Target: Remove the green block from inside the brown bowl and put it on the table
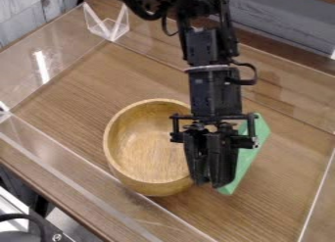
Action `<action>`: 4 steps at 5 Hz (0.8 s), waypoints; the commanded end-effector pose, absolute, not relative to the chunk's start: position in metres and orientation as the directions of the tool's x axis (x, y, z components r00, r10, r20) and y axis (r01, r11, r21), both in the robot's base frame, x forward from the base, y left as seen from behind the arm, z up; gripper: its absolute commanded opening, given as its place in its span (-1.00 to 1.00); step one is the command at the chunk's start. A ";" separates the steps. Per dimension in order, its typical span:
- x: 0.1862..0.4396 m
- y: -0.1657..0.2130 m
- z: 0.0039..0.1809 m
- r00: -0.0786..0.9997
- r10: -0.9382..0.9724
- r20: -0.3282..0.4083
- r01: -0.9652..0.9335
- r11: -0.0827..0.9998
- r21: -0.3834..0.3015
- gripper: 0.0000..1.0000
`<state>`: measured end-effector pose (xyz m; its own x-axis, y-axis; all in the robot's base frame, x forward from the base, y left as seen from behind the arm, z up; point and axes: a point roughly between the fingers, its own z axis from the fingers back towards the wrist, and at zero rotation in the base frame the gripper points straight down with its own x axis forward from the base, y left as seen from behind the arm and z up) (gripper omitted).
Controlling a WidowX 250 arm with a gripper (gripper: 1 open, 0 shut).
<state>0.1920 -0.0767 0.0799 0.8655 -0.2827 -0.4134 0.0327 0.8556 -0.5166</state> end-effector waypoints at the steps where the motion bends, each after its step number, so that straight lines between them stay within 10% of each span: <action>1: 0.201 -0.076 0.096 0.893 -0.293 -0.340 0.075 0.844 -0.531 -1.00; 4: 0.200 -0.077 0.097 0.886 -0.306 -0.348 0.071 0.832 -0.551 -1.00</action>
